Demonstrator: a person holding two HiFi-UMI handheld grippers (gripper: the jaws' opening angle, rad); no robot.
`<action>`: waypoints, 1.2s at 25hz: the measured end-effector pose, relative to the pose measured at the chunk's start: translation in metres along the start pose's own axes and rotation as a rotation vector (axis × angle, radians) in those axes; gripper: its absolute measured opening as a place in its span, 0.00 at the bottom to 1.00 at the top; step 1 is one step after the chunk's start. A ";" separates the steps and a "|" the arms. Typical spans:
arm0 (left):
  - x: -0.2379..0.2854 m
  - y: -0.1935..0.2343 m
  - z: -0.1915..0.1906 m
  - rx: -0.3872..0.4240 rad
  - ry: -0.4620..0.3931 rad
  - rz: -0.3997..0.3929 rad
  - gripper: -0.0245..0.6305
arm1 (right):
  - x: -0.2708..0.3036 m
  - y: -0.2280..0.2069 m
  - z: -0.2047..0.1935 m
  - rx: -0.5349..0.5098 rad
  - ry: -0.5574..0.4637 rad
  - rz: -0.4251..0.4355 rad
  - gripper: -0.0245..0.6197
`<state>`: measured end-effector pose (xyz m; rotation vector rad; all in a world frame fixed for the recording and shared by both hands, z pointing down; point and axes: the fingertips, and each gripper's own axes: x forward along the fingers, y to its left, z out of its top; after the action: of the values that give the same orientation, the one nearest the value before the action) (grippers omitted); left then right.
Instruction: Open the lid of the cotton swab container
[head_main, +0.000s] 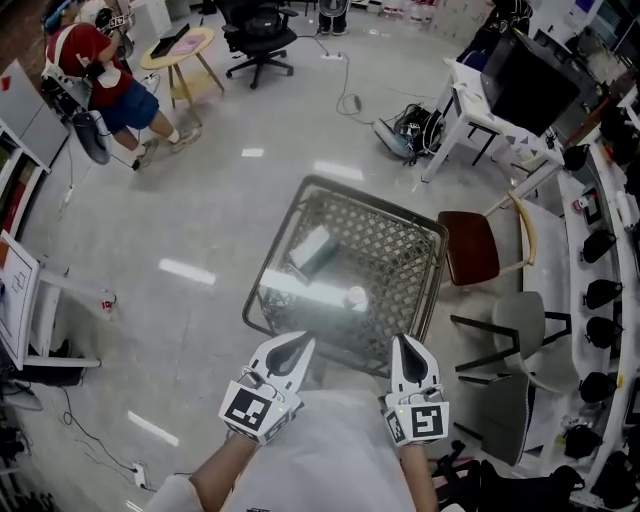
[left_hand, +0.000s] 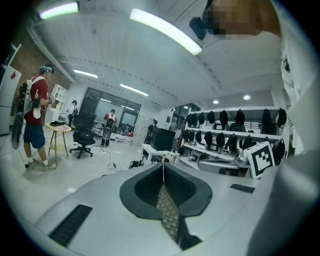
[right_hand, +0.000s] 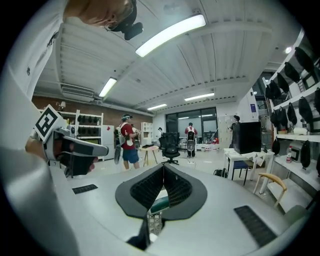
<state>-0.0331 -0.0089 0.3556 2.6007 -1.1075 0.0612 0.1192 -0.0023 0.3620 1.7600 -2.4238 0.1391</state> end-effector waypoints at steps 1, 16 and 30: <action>0.003 0.002 0.000 -0.007 0.002 0.009 0.05 | 0.003 -0.005 -0.003 0.005 0.013 0.000 0.04; 0.034 0.022 -0.017 -0.026 0.087 0.029 0.05 | 0.042 -0.022 -0.037 0.000 0.036 0.023 0.04; 0.084 0.048 -0.096 -0.075 0.223 0.067 0.05 | 0.092 -0.038 -0.164 0.059 0.176 0.052 0.15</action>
<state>-0.0005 -0.0698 0.4732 2.4208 -1.0930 0.3105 0.1370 -0.0744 0.5388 1.6323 -2.3626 0.3585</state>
